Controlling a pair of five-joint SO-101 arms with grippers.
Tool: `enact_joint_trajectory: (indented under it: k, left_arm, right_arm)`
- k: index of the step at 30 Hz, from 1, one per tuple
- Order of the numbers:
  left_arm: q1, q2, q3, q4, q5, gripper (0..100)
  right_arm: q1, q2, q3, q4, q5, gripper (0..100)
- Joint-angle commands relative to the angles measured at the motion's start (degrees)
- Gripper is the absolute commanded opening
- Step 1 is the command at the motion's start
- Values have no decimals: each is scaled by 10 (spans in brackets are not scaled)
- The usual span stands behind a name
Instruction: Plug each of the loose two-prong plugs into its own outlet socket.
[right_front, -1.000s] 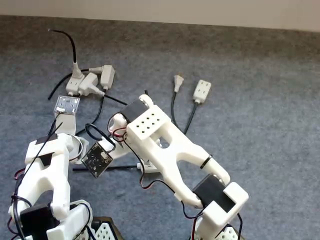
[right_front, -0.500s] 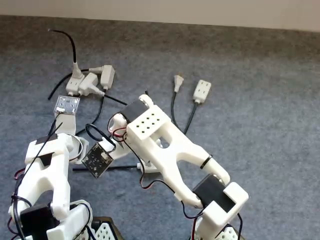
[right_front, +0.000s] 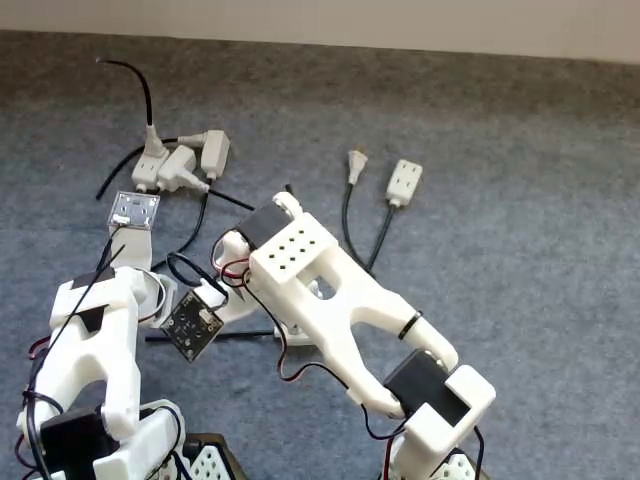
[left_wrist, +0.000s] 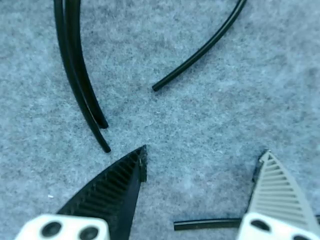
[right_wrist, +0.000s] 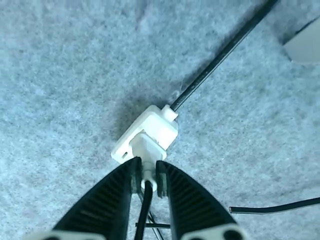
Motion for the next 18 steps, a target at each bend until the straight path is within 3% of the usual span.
enact_joint_trajectory:
  k: [1,18]
  left_arm:
    - [11,2,3,-6,-8,323]
    - [11,2,3,-6,-8,323]
  right_arm:
    - [-4,-4,-5,3,2,7]
    - [22,30,-4,-16,5,7]
